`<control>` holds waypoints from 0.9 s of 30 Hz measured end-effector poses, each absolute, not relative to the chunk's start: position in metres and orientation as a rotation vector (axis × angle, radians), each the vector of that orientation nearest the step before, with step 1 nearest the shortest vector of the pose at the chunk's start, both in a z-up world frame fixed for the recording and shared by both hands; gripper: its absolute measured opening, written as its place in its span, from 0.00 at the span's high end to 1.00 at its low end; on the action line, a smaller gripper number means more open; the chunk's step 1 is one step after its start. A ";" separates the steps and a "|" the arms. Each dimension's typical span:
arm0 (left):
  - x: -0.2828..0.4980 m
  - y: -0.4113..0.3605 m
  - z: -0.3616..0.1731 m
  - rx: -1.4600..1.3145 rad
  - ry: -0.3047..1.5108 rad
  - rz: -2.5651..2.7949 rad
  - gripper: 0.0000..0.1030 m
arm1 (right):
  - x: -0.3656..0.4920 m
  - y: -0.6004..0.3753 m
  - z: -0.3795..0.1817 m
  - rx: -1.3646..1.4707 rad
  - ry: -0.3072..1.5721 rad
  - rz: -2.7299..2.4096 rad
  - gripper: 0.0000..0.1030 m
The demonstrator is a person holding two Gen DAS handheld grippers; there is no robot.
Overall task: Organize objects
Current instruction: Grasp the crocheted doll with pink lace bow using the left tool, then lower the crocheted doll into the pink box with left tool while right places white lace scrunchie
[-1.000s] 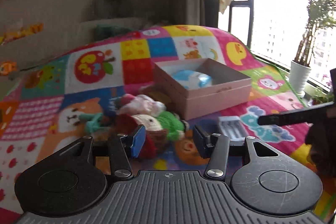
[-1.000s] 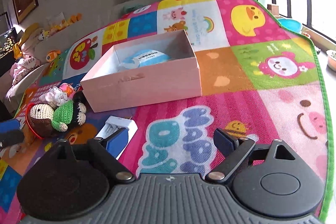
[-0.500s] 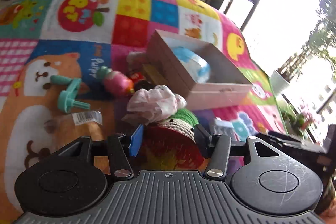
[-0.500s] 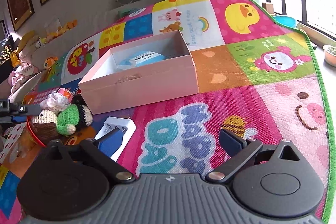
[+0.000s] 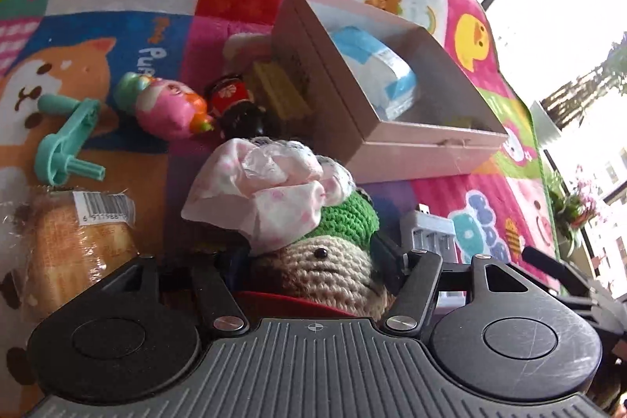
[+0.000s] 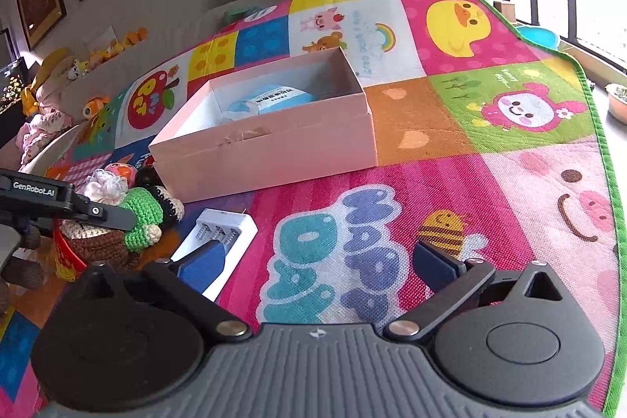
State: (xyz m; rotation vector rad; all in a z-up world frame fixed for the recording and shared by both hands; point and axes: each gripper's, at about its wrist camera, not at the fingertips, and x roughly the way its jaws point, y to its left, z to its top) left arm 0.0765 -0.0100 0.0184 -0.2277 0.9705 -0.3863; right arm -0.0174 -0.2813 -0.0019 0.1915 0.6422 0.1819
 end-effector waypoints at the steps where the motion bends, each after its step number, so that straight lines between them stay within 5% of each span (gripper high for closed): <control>1: 0.071 -0.014 0.018 -0.206 0.977 -0.408 0.35 | -0.017 -0.282 -0.002 0.194 0.643 0.184 0.00; 14: -0.053 -0.037 0.020 -0.029 0.889 -0.575 0.33 | -0.007 -0.259 0.029 0.314 0.758 0.572 0.02; 16: -0.058 -0.038 0.020 -0.017 0.866 -0.572 0.33 | -0.004 -0.237 0.040 0.286 0.797 0.677 0.17; 20: -0.059 -0.038 0.019 -0.020 0.848 -0.563 0.33 | 0.001 -0.186 0.045 0.243 0.914 0.846 0.24; 21: -0.059 -0.037 0.019 -0.021 0.847 -0.562 0.32 | -0.001 -0.171 0.042 0.197 0.947 0.856 0.35; 22: -0.059 -0.037 0.018 -0.024 0.848 -0.560 0.32 | -0.002 -0.159 0.040 0.143 0.970 0.851 0.60; 24: -0.058 -0.034 0.017 -0.046 0.853 -0.555 0.31 | -0.008 -0.145 0.040 0.019 0.954 0.771 0.81; 27: -0.054 -0.028 0.013 -0.083 0.852 -0.553 0.26 | -0.006 -0.161 0.053 0.029 0.875 0.686 0.86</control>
